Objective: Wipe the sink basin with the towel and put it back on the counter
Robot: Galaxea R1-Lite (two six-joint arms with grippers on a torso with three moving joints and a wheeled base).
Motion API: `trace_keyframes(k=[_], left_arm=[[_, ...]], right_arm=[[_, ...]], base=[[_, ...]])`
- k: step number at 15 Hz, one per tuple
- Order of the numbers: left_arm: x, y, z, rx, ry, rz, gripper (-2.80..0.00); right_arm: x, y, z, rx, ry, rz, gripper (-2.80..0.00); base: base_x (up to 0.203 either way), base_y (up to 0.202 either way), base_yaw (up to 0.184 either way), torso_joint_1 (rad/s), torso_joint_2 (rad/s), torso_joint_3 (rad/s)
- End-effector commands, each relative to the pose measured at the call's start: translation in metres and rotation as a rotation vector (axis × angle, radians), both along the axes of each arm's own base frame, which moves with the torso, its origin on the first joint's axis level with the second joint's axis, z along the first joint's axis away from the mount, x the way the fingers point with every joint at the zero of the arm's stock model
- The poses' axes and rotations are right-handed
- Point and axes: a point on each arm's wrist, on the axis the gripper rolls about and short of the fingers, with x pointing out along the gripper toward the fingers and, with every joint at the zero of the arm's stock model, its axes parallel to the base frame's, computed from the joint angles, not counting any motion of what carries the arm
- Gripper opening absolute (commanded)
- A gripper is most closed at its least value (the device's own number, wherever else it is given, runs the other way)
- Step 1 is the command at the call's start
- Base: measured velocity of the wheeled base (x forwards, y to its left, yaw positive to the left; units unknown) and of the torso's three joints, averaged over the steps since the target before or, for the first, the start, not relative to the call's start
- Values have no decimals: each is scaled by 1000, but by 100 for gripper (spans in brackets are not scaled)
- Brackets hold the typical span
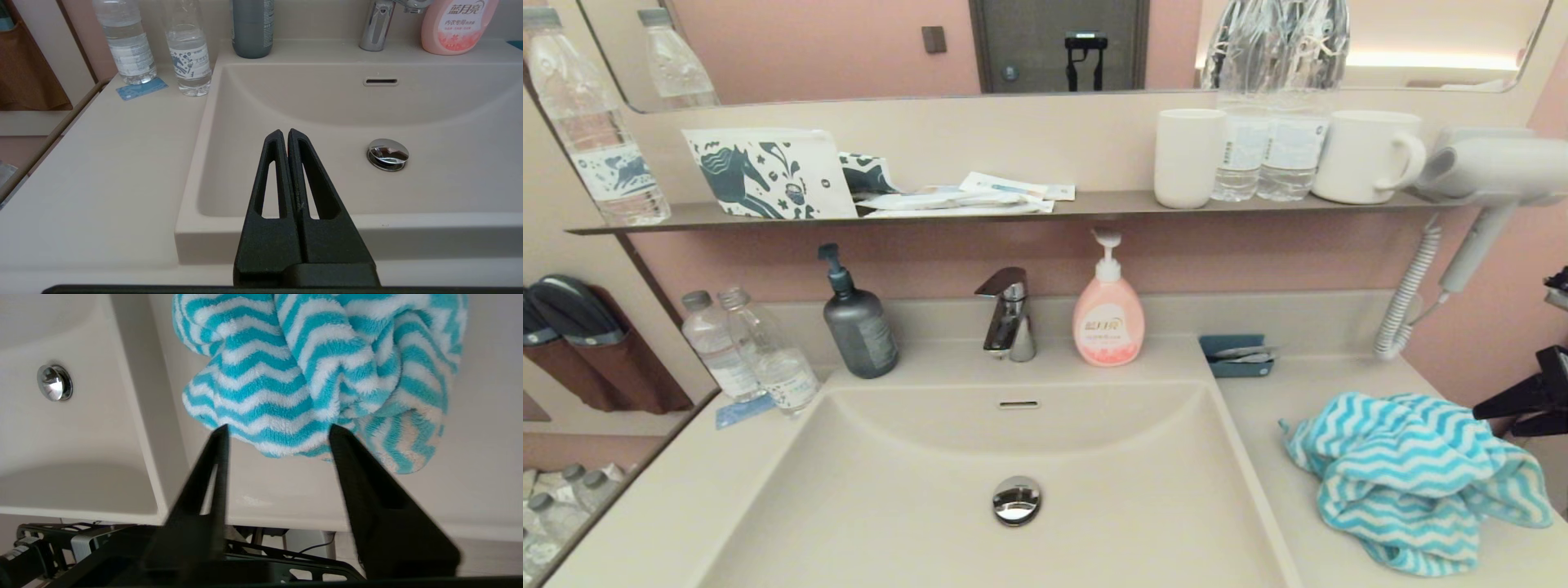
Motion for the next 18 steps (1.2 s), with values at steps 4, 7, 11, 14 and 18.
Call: trace_keyframes(k=[4,7,11,14,18], left_arm=[[0,0,0,0,2,0,-280],[0,0,0,0,2,0,-280],[0,0,0,1,1,0,-280],[0,0,0,0,2,0,-280],[0,0,0,0,2,0,-280]], right_arm=[[-26,11,13,-21,22,34,-280],[-55,22,25,-63,-7,47,-280],[-118,44,33,-198,-95,64,-280],[-168,63,31,-257,-140,120,-280],[-203,79,22,-228,-104,332,-280]], base=[[0,0,0,0,0,0],[0,0,0,0,0,0],[0,0,0,0,0,0],[0,0,0,0,0,0],[0,0,0,0,0,0]])
